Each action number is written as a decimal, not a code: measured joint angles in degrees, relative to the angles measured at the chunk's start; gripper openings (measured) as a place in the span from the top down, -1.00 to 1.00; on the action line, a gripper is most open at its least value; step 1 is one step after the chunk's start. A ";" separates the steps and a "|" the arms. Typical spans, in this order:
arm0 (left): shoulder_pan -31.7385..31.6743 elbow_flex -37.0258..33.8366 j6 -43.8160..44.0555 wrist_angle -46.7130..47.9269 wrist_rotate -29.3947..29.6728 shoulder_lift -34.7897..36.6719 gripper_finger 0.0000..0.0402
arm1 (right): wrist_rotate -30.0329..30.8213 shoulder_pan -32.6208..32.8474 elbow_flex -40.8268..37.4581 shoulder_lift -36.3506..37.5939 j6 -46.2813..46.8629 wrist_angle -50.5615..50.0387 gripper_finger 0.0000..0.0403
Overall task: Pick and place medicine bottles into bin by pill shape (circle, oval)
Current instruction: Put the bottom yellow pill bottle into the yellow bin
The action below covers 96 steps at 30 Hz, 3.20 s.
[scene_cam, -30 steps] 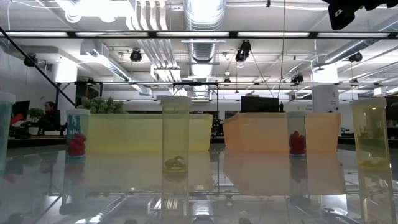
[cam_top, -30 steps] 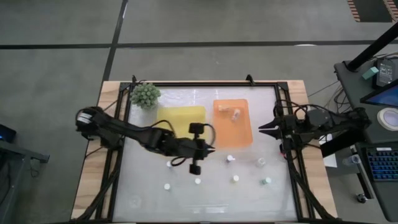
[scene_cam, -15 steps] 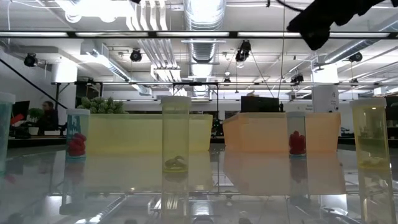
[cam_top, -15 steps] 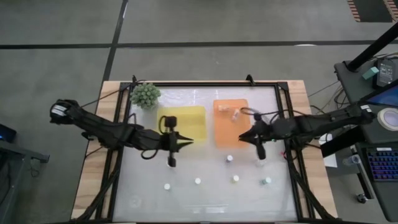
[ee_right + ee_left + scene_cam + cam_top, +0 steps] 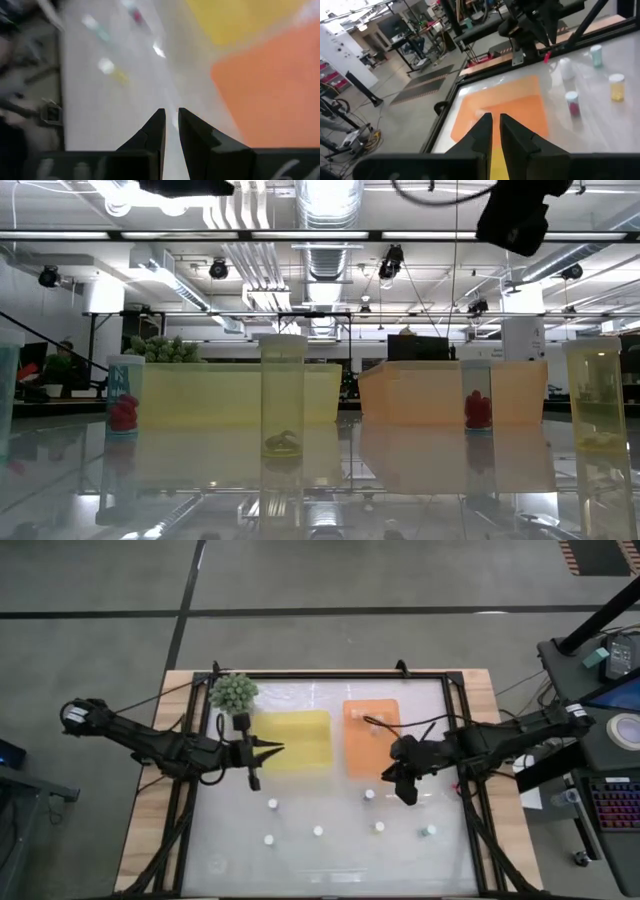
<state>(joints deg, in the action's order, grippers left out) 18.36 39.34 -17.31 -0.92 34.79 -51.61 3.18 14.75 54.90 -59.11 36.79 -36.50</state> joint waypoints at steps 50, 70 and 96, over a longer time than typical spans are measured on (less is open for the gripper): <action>0.03 -3.49 0.04 0.09 -0.02 3.73 0.90 | -9.43 12.12 24.30 -37.79 46.72 -21.81 -0.11; 0.03 -3.49 -0.12 0.06 0.00 3.75 0.90 | -9.61 12.12 24.19 -42.39 44.38 -18.42 -0.07; 0.05 -3.53 -0.10 0.10 -0.02 3.75 0.90 | -11.29 11.27 25.32 -42.22 43.90 -21.24 0.46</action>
<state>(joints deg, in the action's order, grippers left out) 18.41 35.81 -17.41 -0.82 34.76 -47.86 -8.11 26.02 80.22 -101.33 80.69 -57.73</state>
